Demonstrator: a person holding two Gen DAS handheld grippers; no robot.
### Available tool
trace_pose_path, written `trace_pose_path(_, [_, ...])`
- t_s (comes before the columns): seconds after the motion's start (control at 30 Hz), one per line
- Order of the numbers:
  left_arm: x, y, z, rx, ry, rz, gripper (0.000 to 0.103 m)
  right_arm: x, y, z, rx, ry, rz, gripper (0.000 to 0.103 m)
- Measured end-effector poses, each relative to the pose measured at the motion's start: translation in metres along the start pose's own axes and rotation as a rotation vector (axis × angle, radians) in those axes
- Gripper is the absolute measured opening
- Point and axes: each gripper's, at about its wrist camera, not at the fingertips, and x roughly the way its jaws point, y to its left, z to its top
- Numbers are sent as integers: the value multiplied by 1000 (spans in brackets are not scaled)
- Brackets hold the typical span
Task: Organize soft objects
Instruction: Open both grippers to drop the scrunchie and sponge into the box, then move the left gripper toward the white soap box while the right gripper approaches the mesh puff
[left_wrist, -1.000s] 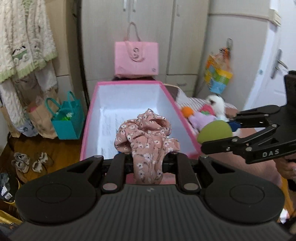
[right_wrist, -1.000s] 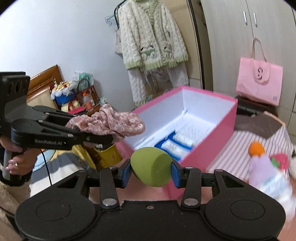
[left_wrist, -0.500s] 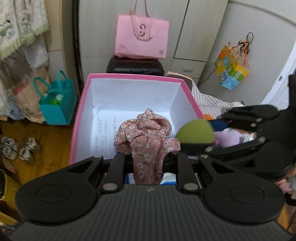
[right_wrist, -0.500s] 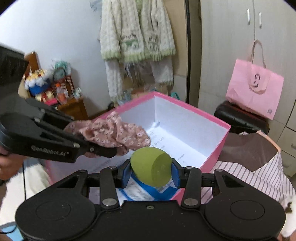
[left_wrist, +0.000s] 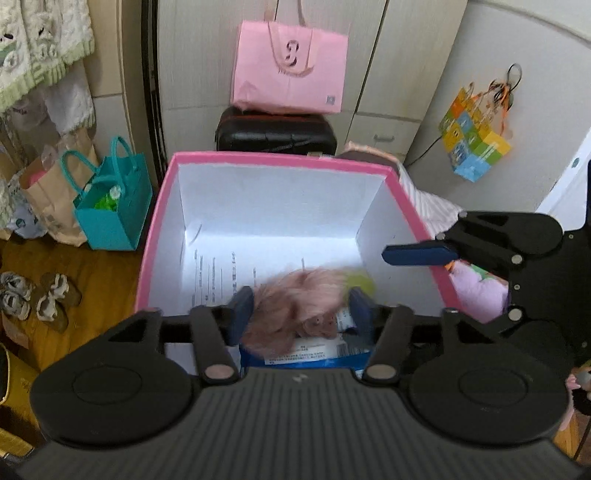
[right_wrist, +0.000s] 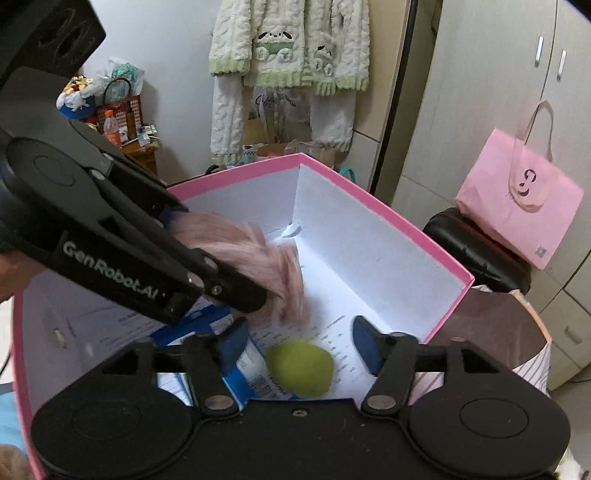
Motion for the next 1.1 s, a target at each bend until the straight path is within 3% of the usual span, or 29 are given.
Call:
trace_pose_path(0.23, [-44,-15,-10,106,-120,9,77,-37,8,-6,4,-51,-15,76])
trace_pose_path(0.37, [-74,-27,-19,150,-149,-28,78,-59,12,-13,24,-59,-39,77])
trace_pose_path(0.53, [-116,-50,-35,190,-211,-12,78,-89,28,-25,12,-73,-60,77])
trace_pose_path(0.77, [-155,-78,-53,216,-207,-67,81,-138,45,-48,5,-95,-93,78])
trace_pose_path(1.1, [-171,-122,-85,330,-164,-160,85,-204,35,-117,101,-122,-116,85])
